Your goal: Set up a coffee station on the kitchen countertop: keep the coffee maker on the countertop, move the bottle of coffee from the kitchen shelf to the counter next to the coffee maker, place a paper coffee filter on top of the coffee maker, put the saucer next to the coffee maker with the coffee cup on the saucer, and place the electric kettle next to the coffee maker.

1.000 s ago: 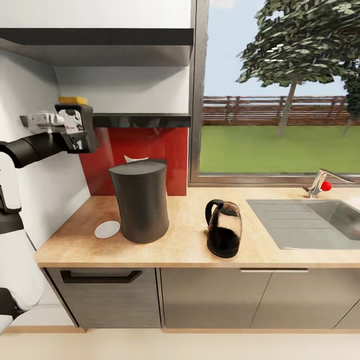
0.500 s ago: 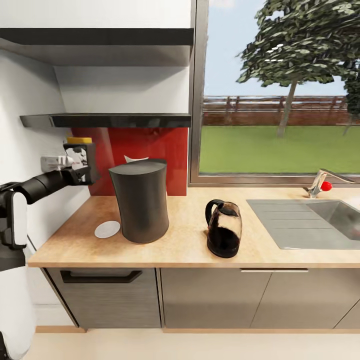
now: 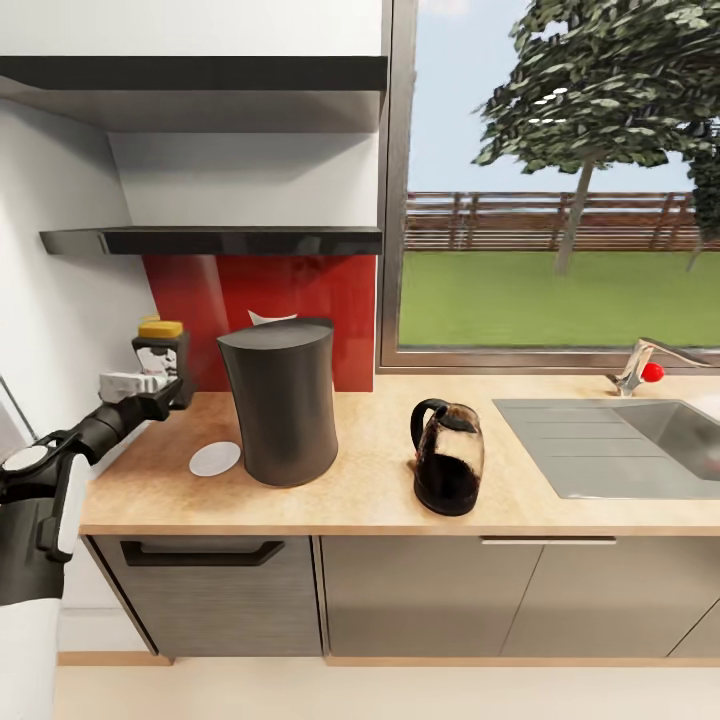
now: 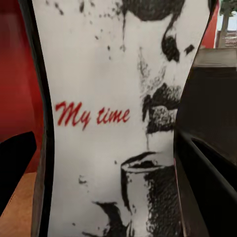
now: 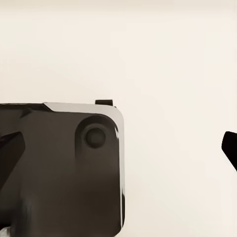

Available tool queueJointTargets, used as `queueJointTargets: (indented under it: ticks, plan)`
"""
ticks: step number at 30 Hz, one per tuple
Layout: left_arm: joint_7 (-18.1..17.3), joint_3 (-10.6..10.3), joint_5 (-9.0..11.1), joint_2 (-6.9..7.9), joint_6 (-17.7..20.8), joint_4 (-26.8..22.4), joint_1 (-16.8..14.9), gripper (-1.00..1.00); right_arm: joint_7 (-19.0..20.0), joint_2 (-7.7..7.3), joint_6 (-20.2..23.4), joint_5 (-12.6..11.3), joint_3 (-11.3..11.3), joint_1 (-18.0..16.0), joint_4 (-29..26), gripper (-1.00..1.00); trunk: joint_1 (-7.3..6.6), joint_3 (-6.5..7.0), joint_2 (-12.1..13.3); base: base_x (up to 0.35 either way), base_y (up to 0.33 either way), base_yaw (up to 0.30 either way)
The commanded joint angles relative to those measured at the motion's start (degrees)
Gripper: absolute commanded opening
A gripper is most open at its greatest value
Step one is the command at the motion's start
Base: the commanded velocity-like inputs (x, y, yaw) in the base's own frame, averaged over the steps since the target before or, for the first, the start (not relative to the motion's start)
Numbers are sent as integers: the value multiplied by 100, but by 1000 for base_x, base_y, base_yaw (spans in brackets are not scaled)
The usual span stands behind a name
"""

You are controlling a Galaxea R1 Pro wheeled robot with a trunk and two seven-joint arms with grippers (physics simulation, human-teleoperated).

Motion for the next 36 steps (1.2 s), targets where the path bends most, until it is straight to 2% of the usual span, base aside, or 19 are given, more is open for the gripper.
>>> queueJointTargets:
  ticks: [1, 8, 11, 14, 17, 24, 32, 35, 36]
  plan:
    - [49, 6, 42, -8, -114, 127, -5, -100, -4, 0, -20, -2, -6, -5, 6, 100, 3, -13, -15, 0, 0, 0]
    - [240, 22, 28, 6, -820, 845, 19, -100, -11, -27, -20, 4, -3, -5, 13, 100, 3, -13, -15, 0, 0, 0]
    - [260, 14, 17, 4, -936, 1047, 222, -100, -12, -33, -20, 2, -1, -5, 21, 100, 3, -13, -15, 0, 0, 0]
    - [275, 13, 17, 0, -1296, 1167, 476, -100, -13, -35, -20, 0, 0, -5, 34, 100, 3, -13, -15, 0, 0, 0]
    - [291, 27, 19, -4, -1545, 1200, 583, -100, -13, -34, -20, -2, 6, -5, 52, 100, 3, -13, -15, 0, 0, -34]
    - [300, 40, 35, -10, -1685, 1198, 750, -100, -24, -11, -15, -2, 6, -5, 54, 100, 3, -13, -15, 179, 32, -155]
    - [300, 63, 58, -3, -1730, 1207, 927, -100, -30, -10, -12, 1, -12, -5, 47, 100, 3, -13, -15, 276, 208, -12]
    - [369, 198, 74, 0, -1737, 1203, 999, -100, -30, -10, -12, -1, -16, -5, 46, 100, 3, -13, -15, 113, 90, -1]
    - [390, 339, 75, -1, -1739, 1203, 1014, -100, -30, -9, -12, 2, -12, -5, 45, 100, 3, -13, -15, 28, 22, 0]
